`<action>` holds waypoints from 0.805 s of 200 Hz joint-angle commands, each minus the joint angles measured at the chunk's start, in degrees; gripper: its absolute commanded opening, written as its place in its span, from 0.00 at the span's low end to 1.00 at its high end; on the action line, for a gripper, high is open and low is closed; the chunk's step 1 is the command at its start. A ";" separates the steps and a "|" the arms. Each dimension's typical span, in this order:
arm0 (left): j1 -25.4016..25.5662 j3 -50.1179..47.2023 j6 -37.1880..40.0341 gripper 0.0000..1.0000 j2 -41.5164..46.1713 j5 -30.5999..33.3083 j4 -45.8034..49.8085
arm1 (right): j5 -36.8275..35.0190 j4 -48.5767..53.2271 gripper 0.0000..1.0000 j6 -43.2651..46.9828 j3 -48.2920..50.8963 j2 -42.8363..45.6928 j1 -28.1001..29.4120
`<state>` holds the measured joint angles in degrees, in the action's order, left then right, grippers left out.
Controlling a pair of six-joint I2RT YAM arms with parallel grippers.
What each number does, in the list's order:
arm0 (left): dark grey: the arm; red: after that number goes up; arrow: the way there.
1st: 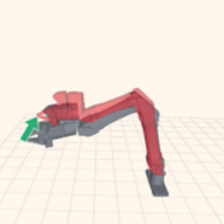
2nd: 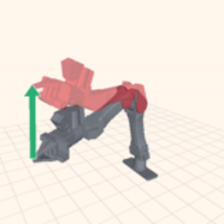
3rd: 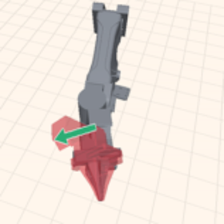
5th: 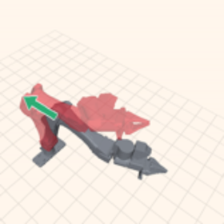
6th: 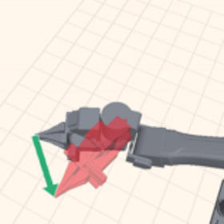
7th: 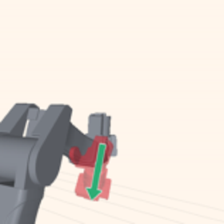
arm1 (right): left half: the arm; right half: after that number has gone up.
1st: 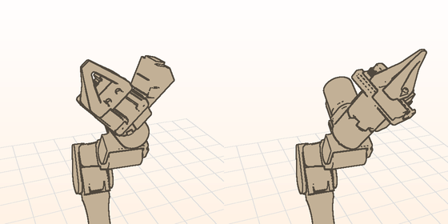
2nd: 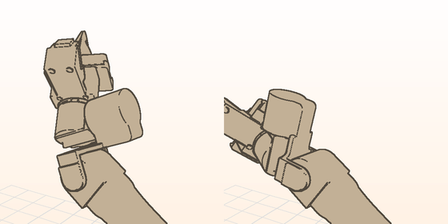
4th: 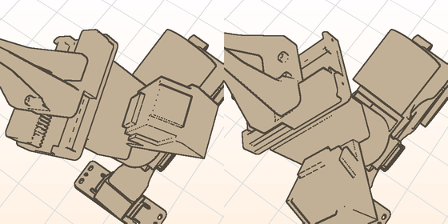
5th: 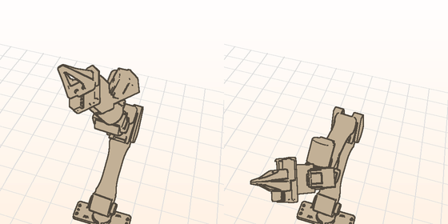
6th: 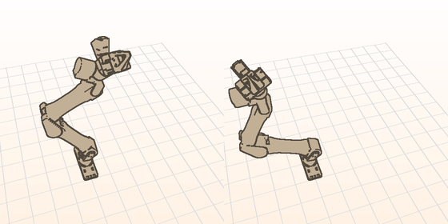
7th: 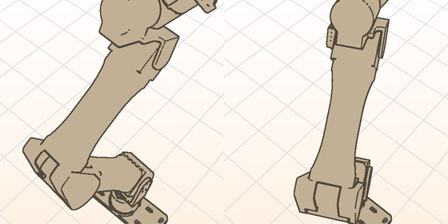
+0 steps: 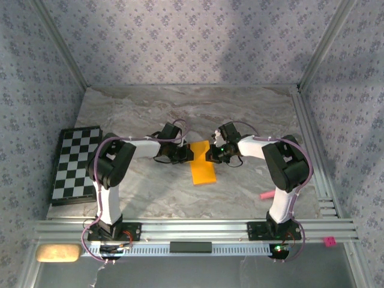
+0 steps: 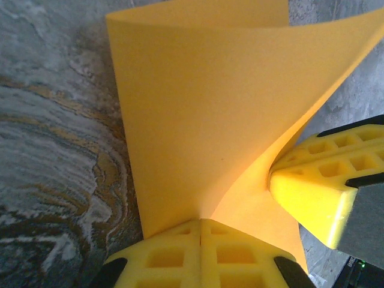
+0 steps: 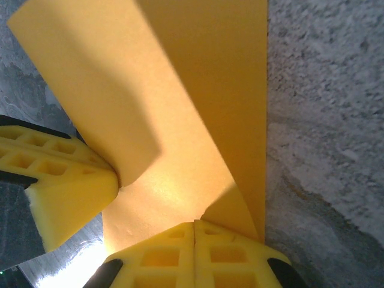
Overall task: Fold a paper plane with a square sheet of paper (pick it up from the middle)
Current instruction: First fold the square sheet of paper in half at the center of the table.
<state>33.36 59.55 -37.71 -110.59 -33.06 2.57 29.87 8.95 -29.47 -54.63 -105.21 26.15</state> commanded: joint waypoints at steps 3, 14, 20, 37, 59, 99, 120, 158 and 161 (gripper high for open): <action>-0.56 2.69 0.82 0.06 2.32 -0.76 2.59 | -7.63 9.51 0.00 0.47 3.57 -4.40 0.12; -0.59 4.01 1.06 0.06 2.86 -0.95 3.25 | -7.61 9.52 0.00 0.50 3.48 -4.31 0.09; -0.77 4.56 1.42 0.06 2.96 -1.05 3.55 | -7.63 9.62 0.00 0.55 3.48 -4.30 0.04; -1.40 5.94 1.70 0.06 2.05 -1.59 4.02 | -7.63 9.63 0.00 0.56 3.48 -4.33 0.01; -2.23 6.62 1.60 0.06 -0.41 -2.62 3.70 | -7.62 9.57 0.00 0.42 3.37 -4.31 0.13; -2.79 6.48 1.76 0.03 -4.23 -2.35 3.36 | -8.14 9.73 0.00 0.49 3.52 -4.30 0.13; -2.82 6.47 1.66 0.01 -5.87 -1.18 4.12 | -8.15 9.52 0.00 0.43 3.74 -4.39 0.10; -3.30 7.21 1.02 0.00 -5.20 -0.43 5.26 | -8.16 9.52 0.00 0.56 3.84 -4.33 0.05; -3.29 7.51 0.98 0.00 -5.05 -0.43 5.50 | -8.16 9.64 0.00 0.56 3.82 -4.31 0.04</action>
<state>30.35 65.56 -37.08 -114.89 -34.94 4.95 29.85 8.97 -29.47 -54.59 -105.21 26.15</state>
